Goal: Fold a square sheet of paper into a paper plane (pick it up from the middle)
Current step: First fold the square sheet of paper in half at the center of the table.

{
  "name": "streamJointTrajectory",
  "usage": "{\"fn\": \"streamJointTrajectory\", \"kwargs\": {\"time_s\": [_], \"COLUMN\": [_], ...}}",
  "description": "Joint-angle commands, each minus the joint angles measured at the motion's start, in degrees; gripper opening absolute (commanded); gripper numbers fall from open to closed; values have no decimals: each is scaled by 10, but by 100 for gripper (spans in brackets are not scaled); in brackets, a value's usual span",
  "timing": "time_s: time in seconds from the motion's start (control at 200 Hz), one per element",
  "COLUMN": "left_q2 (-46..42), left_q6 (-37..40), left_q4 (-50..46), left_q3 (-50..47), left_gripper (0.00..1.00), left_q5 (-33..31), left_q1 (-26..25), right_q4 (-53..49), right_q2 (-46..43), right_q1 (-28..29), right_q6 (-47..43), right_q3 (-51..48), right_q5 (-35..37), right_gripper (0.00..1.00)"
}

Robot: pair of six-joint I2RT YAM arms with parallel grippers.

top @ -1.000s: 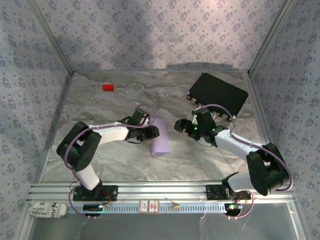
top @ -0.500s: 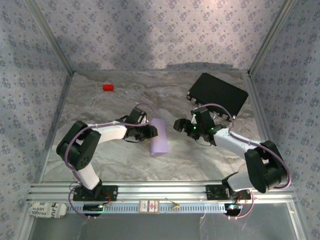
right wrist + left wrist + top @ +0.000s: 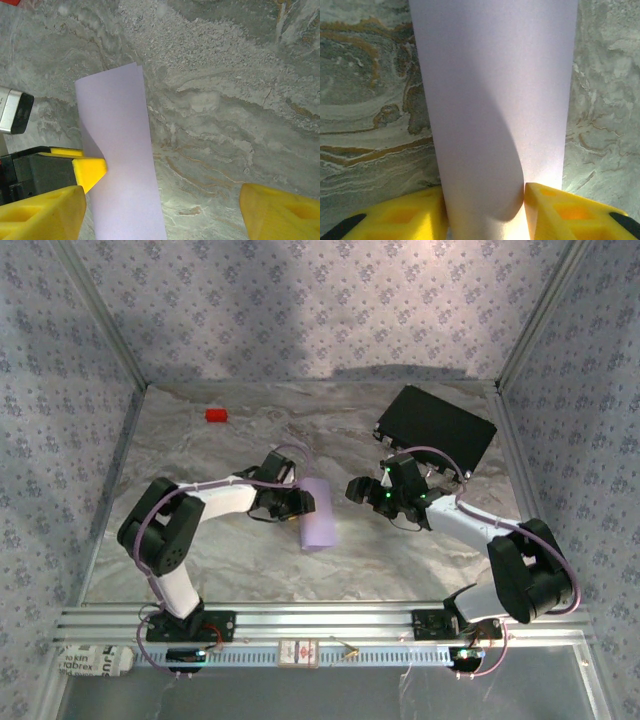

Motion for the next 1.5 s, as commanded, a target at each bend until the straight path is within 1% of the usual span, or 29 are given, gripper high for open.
{"fn": "streamJointTrajectory", "kwargs": {"time_s": [0.0,0.135,0.43,0.899,0.969,1.244,1.494], "left_q2": [35,50,71,86,89,92,90], "left_q6": [13,30,65,84,89,86,71], "left_q4": [-80,-96,-150,-176,-177,-181,-167], "left_q3": [9,27,59,81,82,82,73], "left_gripper": [44,43,43,43,41,41,43], "left_q5": [-26,-12,-15,-27,-29,-37,-41], "left_q1": [4,4,5,5,6,5,5], "right_q4": [-12,-14,-19,-22,-22,-22,-20], "right_q2": [3,2,1,-1,-2,-1,-1], "right_q1": [5,5,7,9,9,12,13], "right_q6": [-12,-11,-14,-16,-17,-16,-18], "right_q3": [13,13,14,12,13,11,12], "right_q5": [1,4,7,8,7,10,7], "right_gripper": [82,82,82,82,82,82,82]}}
